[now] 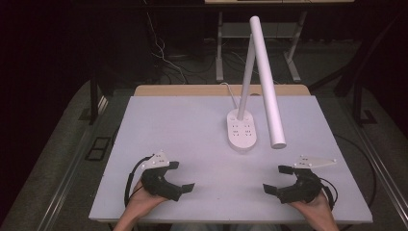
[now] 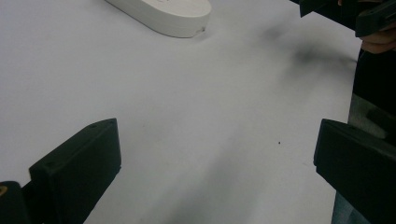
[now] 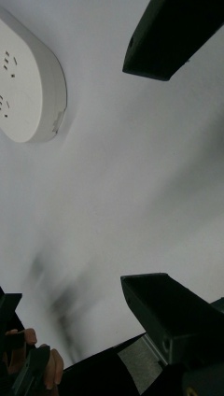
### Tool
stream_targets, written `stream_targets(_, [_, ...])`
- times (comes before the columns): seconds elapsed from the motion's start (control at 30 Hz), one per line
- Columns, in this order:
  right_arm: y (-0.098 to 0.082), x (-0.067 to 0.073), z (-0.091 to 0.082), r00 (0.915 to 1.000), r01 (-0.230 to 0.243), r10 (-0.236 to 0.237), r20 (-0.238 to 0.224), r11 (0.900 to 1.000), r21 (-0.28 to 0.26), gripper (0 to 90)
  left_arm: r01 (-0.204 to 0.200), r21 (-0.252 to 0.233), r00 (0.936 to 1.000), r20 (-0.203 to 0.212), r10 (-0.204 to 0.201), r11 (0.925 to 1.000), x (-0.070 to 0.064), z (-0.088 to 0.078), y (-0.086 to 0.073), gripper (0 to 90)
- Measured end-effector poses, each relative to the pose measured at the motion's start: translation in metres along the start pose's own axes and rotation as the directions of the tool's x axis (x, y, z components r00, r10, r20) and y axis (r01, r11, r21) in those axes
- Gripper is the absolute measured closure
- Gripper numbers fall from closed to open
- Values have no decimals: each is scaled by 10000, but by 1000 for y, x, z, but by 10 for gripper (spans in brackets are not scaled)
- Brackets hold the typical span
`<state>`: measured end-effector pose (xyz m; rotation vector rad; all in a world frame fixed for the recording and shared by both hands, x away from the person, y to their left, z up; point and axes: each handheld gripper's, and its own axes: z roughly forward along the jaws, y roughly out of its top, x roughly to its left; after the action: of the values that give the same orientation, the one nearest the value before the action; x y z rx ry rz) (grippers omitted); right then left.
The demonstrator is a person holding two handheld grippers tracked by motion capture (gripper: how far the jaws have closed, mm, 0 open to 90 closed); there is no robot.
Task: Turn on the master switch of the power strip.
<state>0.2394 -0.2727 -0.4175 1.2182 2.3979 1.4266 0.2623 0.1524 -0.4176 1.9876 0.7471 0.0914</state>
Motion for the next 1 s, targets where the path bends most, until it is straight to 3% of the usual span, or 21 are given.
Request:
stream_targets(0.6, [0,0,-2,10000,-5,5,19,10000,-38,4,-178,533,9996,242,165,9984,8,4,25,1])
stream_targets(1.0, [0,-1,-2,10000,3,-3,-9,10000,-23,4,-339,625,9988,378,316,9975,13,3,47,11])
